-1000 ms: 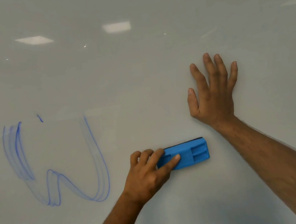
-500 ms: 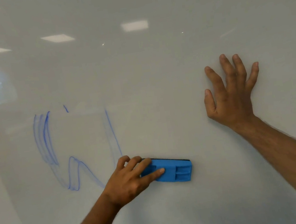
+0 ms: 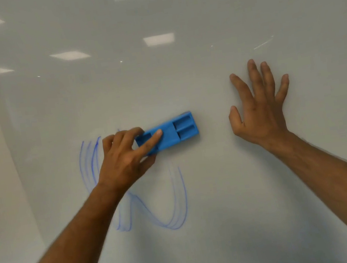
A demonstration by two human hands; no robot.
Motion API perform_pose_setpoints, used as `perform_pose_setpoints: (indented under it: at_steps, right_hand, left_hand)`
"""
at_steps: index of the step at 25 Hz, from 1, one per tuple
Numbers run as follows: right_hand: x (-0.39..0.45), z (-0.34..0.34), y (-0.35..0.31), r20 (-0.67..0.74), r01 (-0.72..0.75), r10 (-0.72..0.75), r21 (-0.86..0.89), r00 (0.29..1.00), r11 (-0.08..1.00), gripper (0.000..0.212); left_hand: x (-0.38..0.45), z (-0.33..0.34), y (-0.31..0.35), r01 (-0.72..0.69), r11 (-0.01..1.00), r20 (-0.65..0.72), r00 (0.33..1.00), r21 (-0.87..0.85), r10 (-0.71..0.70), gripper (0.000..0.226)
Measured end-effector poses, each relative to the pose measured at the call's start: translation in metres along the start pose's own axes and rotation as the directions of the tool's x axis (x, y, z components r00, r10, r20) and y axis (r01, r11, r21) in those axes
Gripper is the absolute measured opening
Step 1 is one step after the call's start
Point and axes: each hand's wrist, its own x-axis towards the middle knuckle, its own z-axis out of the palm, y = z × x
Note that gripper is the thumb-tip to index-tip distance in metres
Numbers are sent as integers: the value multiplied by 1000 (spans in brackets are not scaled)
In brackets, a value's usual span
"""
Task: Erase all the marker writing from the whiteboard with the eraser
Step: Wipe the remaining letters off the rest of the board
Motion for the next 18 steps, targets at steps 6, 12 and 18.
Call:
perform_pose_setpoints:
  at_steps: [6,12,18]
  right_hand:
    - [-2,9,-5,69,-44,49,-66,996,997,76]
    - [-9,17,-11,43,-68,74,-134,996,989,76]
    - [-14,24,-11,0,-51,52,-183,999,982,75]
  left_hand:
    - [21,7,-20,131,987,-21,991,-95,-133,57]
    - [-17,13,2,-91,981,-27,996,-171,87,51]
    - [-87,12,36,-352,895,39,926,-272,376,47]
